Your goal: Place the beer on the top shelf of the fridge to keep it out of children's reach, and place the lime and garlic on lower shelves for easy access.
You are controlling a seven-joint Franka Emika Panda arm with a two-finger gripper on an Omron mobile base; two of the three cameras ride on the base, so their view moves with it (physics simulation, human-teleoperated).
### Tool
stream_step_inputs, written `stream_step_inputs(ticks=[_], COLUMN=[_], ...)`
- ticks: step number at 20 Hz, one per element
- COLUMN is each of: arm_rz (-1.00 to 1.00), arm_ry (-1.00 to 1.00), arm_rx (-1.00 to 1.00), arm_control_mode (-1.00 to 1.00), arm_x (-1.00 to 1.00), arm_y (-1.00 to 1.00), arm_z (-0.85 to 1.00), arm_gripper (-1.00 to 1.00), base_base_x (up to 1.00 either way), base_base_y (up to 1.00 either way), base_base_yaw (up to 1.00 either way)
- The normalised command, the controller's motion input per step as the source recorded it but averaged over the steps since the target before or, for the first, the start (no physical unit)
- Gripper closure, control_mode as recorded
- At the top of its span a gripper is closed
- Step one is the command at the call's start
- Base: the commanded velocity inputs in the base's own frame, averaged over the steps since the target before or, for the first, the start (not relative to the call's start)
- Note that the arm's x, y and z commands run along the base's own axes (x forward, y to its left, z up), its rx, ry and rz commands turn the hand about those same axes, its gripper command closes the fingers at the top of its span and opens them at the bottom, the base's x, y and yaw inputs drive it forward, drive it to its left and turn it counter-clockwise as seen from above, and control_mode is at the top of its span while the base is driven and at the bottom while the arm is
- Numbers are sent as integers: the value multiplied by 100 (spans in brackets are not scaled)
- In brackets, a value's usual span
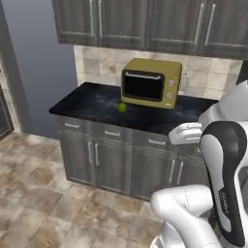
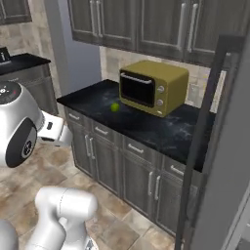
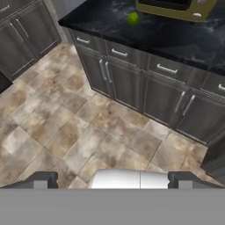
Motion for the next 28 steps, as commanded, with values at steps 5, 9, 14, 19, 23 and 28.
stream_step_inputs(ticks=[5,9,14,19,23,28], arm_rz=[0,0,0,0,0,0], arm_ry=[0,0,0,0,0,0], arm_rx=[0,0,0,0,0,0], arm_control_mode=[100,100,100,100,100,100], arm_x=[0,0,0,0,0,0], arm_y=[0,0,0,0,0,0], arm_z=[0,0,0,0,0,0], arm_gripper=[-100,-100,-100,-100,-100,-100], base_base_x=[98,87,75,61,28,6], base_base_y=[41,43,44,48,47,39], base_base_yaw=[-27,-37,-40,-38,-35,-31])
